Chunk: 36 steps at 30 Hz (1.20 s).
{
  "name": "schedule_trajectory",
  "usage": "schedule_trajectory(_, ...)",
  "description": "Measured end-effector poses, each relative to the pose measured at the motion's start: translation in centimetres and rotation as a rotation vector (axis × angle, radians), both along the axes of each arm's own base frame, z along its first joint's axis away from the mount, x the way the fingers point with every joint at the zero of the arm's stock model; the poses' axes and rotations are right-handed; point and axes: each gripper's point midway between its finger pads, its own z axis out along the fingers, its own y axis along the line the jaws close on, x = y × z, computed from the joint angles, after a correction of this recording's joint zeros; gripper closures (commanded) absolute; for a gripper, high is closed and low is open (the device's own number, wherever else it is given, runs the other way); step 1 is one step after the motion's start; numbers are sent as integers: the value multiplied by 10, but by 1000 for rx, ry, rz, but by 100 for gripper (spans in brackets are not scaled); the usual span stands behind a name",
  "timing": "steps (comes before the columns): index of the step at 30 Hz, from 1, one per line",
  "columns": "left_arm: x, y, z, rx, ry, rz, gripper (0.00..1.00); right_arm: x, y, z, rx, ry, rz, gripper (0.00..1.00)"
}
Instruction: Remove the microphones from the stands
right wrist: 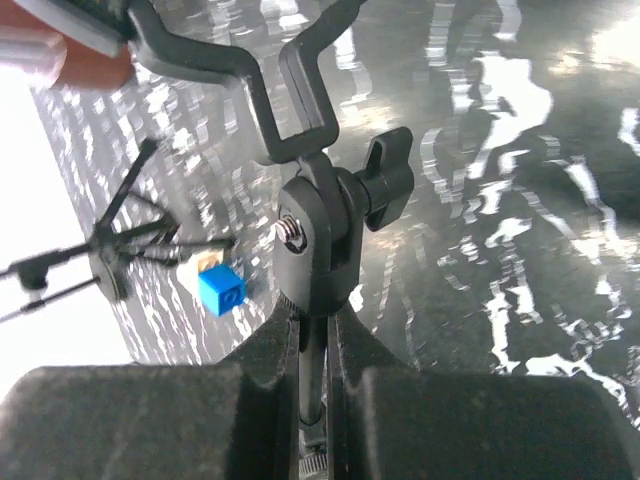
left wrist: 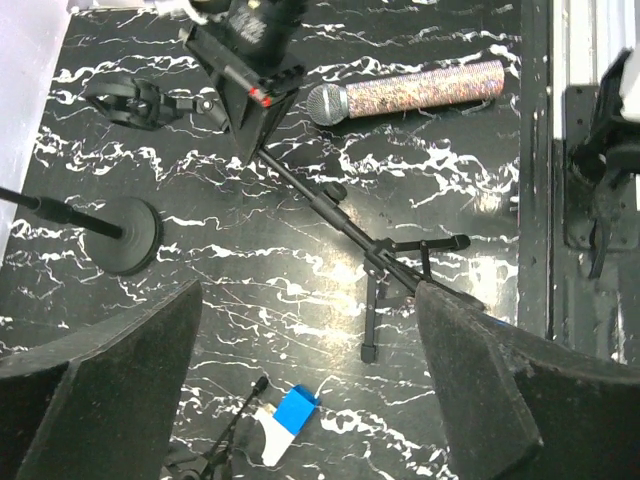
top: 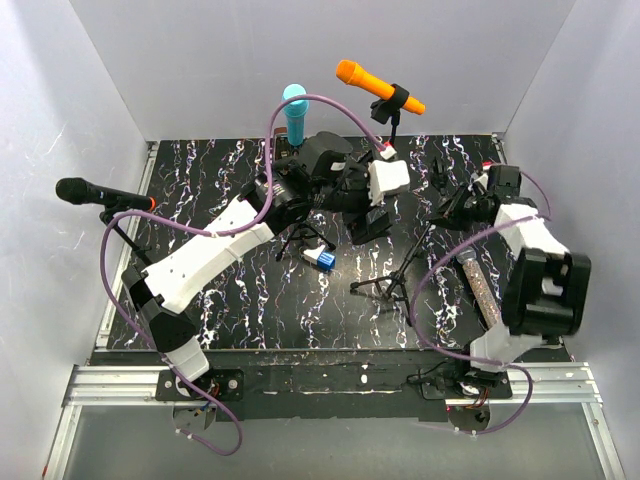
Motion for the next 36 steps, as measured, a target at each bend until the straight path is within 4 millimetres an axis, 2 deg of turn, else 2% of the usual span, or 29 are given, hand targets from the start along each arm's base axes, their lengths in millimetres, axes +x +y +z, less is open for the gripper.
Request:
schedule_trajectory(2,3,-2,4,-25,18,36,7,-10,10,33,-17,-132,70,99)
schedule_trajectory(4,7,-5,10,-58,31,63,5,-27,33,71,-43,-315,193,99)
schedule_trajectory(6,10,-8,17,-92,40,89,2,-53,66,104,-58,-508,354,99)
schedule_trajectory(9,14,-12,27,-142,55,114,2,-98,107,131,-66,-733,582,99)
schedule_trajectory(12,16,-15,36,-183,75,141,2,-117,123,132,-88,-825,692,99)
schedule_trajectory(18,16,-9,48,-194,73,171,2,-120,130,135,-134,-911,738,99)
schedule_trajectory(21,12,3,65,-186,31,170,2,-124,133,139,-154,-962,753,99)
schedule_trajectory(26,8,40,122,-224,-107,220,2,-131,135,142,-194,-1046,752,99)
schedule_trajectory(27,6,52,132,-233,-137,234,2,-133,135,143,-199,-1068,750,99)
schedule_trajectory(30,0,78,147,-234,-194,250,2,-140,133,145,-215,-1155,740,99)
schedule_trajectory(33,-9,88,142,-193,-207,214,2,-147,131,144,-233,-1229,736,99)
schedule_trajectory(36,-17,83,120,-124,-172,142,2,-151,131,146,-247,-1285,743,99)
